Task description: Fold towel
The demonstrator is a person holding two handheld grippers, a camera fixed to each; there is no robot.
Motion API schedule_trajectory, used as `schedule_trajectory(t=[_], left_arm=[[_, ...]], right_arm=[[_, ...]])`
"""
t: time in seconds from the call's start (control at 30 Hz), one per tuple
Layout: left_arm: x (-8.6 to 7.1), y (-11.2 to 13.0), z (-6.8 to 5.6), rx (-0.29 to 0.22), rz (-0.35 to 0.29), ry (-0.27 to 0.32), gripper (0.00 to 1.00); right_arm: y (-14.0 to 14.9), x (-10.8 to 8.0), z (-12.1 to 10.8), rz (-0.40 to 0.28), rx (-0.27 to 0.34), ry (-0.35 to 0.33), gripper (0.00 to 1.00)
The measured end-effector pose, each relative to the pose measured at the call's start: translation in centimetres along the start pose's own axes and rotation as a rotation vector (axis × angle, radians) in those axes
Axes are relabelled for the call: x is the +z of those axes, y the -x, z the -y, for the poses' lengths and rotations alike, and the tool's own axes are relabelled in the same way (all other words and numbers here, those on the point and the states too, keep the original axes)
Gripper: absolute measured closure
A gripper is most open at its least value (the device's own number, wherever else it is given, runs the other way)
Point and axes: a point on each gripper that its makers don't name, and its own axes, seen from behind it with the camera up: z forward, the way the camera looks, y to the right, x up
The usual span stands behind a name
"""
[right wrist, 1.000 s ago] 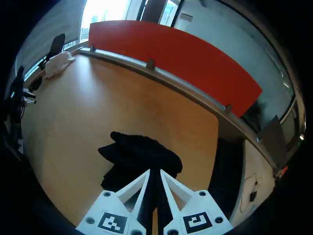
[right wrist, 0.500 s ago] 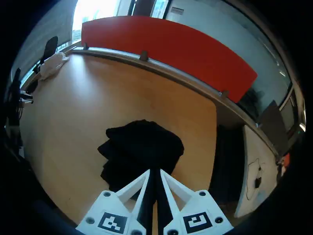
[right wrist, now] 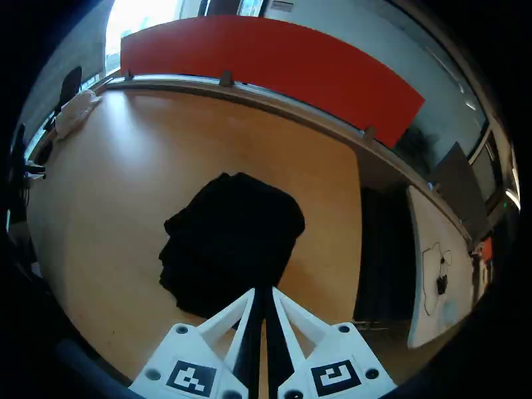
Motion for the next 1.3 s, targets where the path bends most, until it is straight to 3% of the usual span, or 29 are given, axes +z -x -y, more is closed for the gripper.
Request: schedule_trajectory(t=[0.87,1.3], left_arm=[[-0.3,0.4,0.3,-0.003,0.003,-0.006,0.33],[-0.3,0.4,0.3,-0.006,0.002,-0.009,0.33]], right_arm=[[5.6,3.1,0.1,0.153,0.097,0.049,0.96],[6.0,3.7,0.3,0.165,0.112,0.061,0.95]])
